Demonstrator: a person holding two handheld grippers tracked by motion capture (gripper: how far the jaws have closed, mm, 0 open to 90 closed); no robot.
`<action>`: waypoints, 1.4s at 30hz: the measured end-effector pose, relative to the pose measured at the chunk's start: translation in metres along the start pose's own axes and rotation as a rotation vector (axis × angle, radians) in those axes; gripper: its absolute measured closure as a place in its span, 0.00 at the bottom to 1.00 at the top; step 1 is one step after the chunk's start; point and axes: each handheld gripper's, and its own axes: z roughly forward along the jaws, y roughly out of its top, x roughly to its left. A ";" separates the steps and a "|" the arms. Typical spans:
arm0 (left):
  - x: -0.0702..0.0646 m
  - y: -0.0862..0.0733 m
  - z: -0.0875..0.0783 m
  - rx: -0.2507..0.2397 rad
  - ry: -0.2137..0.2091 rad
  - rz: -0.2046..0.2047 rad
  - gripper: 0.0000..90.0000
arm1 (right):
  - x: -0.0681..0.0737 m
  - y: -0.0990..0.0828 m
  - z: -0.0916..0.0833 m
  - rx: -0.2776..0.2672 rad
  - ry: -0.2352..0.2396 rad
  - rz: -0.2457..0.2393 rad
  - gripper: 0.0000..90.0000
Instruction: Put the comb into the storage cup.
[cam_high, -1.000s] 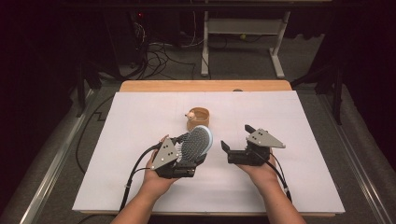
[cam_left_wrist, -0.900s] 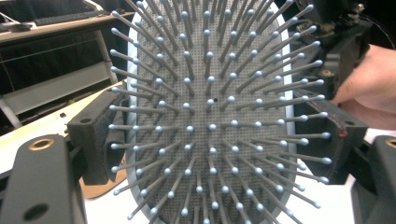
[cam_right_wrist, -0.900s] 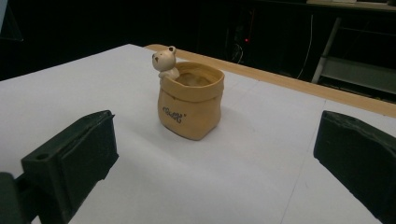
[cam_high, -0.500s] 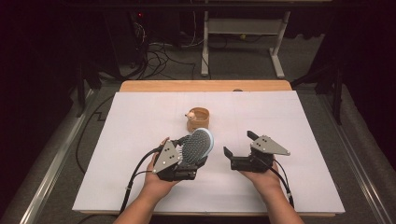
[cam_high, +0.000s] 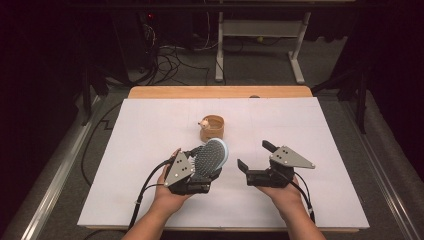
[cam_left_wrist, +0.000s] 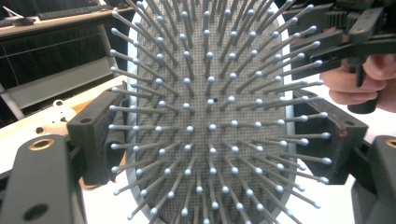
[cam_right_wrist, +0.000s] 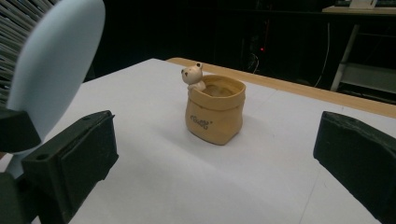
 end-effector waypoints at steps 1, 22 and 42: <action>0.000 0.000 0.000 0.000 0.000 0.000 0.23 | 0.000 0.000 0.000 0.000 0.000 0.000 0.00; -0.005 -0.007 0.001 0.012 0.002 0.018 0.23 | 0.013 0.017 -0.011 -0.046 0.080 0.018 0.00; -0.016 -0.014 0.004 0.030 -0.027 0.031 0.23 | 0.036 0.028 -0.008 -0.061 0.172 0.020 0.00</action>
